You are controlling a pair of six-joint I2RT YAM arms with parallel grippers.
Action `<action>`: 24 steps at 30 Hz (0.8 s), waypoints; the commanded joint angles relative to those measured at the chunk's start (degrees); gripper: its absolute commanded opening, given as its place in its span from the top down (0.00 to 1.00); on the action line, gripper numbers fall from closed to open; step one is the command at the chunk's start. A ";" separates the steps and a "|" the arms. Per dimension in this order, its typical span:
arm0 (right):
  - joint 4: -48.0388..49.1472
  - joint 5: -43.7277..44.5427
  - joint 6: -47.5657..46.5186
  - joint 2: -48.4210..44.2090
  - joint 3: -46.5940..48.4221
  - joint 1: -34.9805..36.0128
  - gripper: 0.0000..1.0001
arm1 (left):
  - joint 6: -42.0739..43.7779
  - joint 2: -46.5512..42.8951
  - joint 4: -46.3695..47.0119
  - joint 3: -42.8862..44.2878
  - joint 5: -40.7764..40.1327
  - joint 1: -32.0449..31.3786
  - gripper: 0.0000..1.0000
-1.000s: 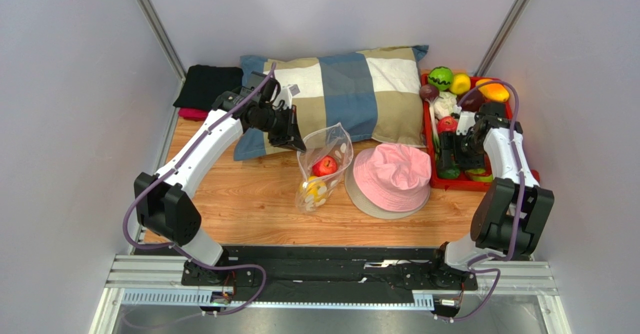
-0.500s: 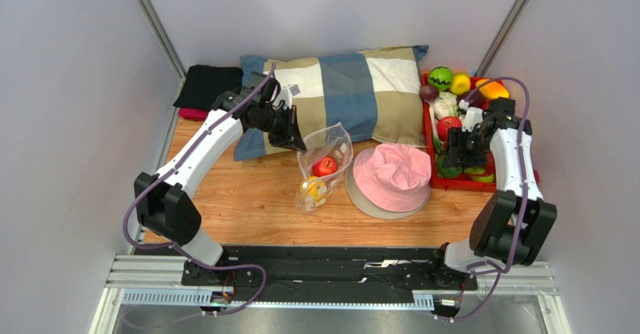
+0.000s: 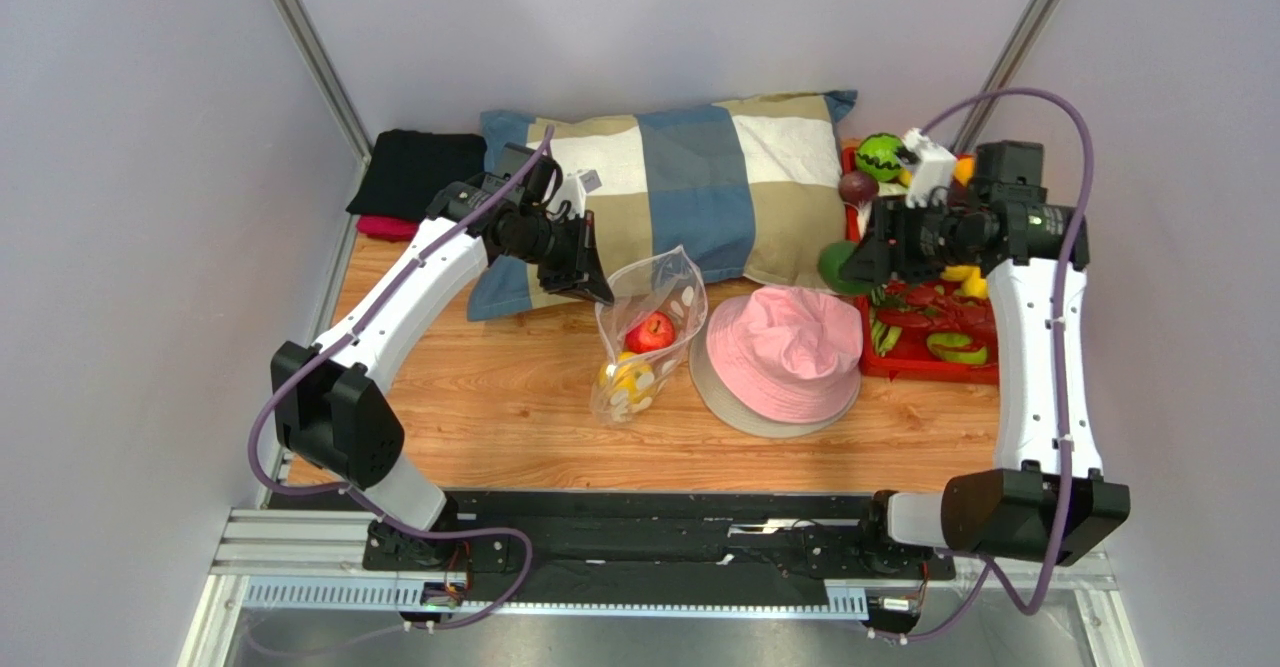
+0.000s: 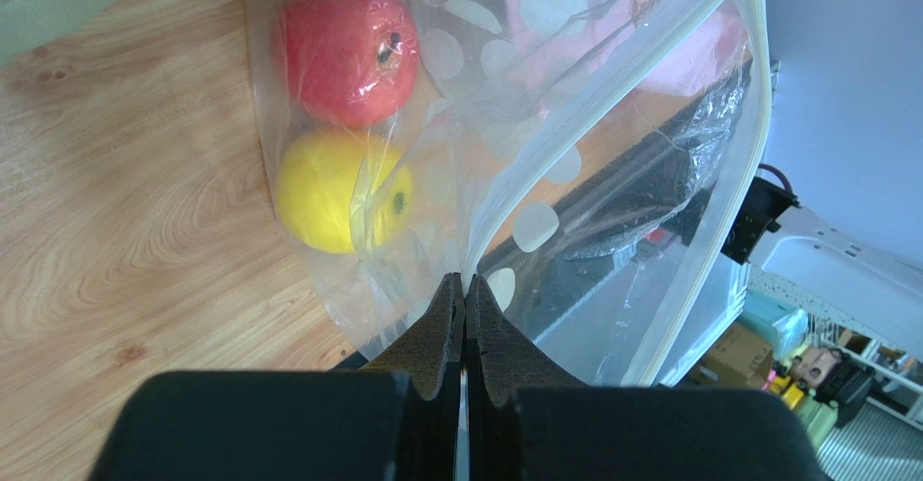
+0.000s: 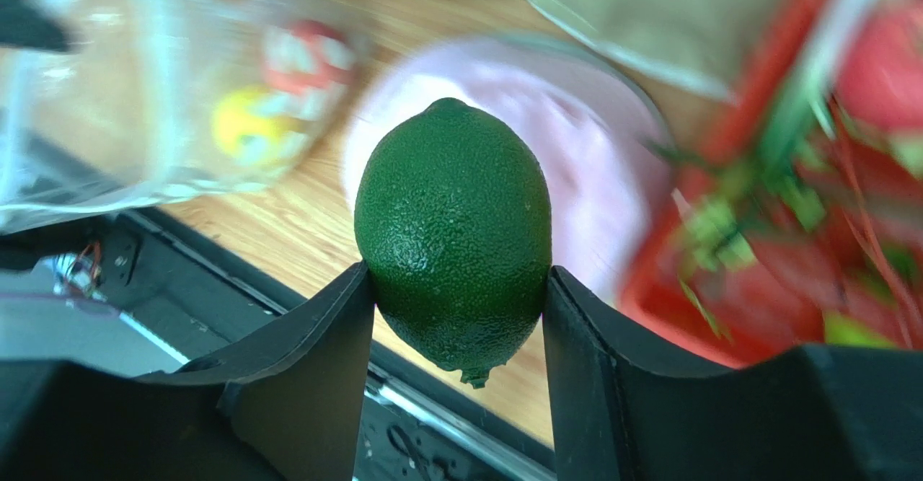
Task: Place the food in the zip-top bag and seal the zipper
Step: Pick up the fake fruit from the bin, then place the fake fruit in the zipper food storage bag.
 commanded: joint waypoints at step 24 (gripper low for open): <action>12.36 12.52 -4.04 10.94 9.33 48.39 0.00 | 0.25 -1.53 0.83 -0.50 0.66 -0.03 1.00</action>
